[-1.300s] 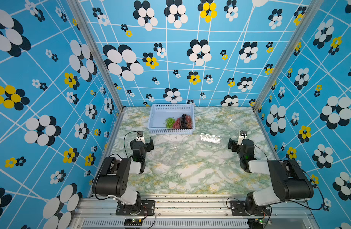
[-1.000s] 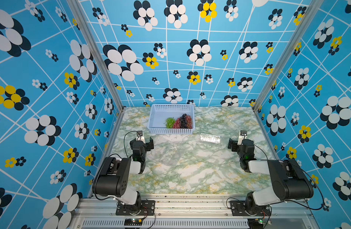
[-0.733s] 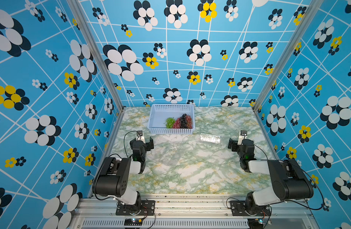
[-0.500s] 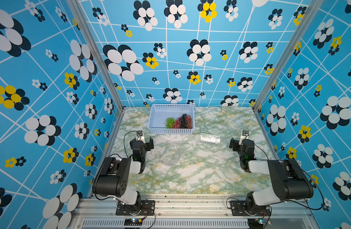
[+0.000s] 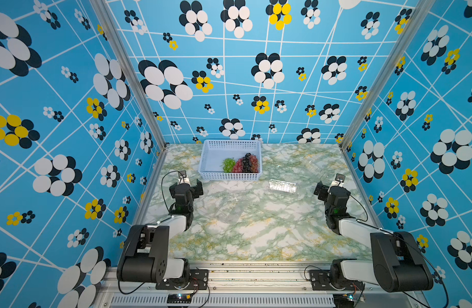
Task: Pack grapes into containers
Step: Move the packing box to the center of the board.
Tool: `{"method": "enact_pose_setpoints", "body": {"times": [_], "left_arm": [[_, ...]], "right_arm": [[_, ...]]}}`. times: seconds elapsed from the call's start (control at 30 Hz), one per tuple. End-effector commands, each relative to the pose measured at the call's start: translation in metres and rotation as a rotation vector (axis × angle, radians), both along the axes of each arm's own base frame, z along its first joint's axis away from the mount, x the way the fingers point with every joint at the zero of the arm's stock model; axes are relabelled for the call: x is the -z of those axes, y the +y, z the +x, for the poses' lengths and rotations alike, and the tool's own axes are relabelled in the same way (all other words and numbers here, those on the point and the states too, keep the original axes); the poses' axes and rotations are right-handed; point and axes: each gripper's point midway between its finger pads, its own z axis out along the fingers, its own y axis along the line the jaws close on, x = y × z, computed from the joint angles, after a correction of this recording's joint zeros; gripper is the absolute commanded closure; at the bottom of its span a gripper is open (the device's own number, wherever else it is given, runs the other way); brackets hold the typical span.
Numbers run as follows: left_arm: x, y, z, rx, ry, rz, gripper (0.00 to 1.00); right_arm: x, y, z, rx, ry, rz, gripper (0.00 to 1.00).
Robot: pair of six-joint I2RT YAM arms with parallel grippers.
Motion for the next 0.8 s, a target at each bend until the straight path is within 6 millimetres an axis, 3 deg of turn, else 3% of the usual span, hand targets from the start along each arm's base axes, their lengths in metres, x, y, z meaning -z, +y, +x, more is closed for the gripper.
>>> {"method": "enact_pose_setpoints", "body": {"times": [0.0,0.1,0.2,0.3,0.4,0.57,0.77], "left_arm": [[-0.007,0.007,-0.008,-0.071,0.066,-0.05,0.0],[-0.02,0.0,-0.013,-0.068,0.051,-0.183,0.0],[-0.025,0.0,-0.03,-0.175,0.043,-0.486,0.0],[-0.043,-0.036,-0.03,0.031,0.042,-0.617,0.01],[-0.055,-0.058,-0.035,0.095,0.14,-0.653,0.01],[-0.038,-0.082,-0.055,0.143,0.37,-0.697,0.01],[-0.027,-0.108,-0.07,0.223,0.449,-0.726,0.0]], "right_arm": [[0.01,-0.013,-0.014,0.114,0.109,0.059,0.01],[-0.003,-0.019,-0.025,0.16,0.091,0.073,0.01],[-0.02,-0.027,-0.042,0.235,0.022,0.128,0.01],[-0.037,-0.027,-0.054,0.283,-0.079,0.259,0.01],[-0.059,0.002,-0.046,0.109,-0.058,0.338,0.01],[-0.083,0.048,-0.034,-0.085,0.126,0.326,0.01],[-0.109,0.147,-0.023,-0.371,0.262,0.276,0.01]]}}
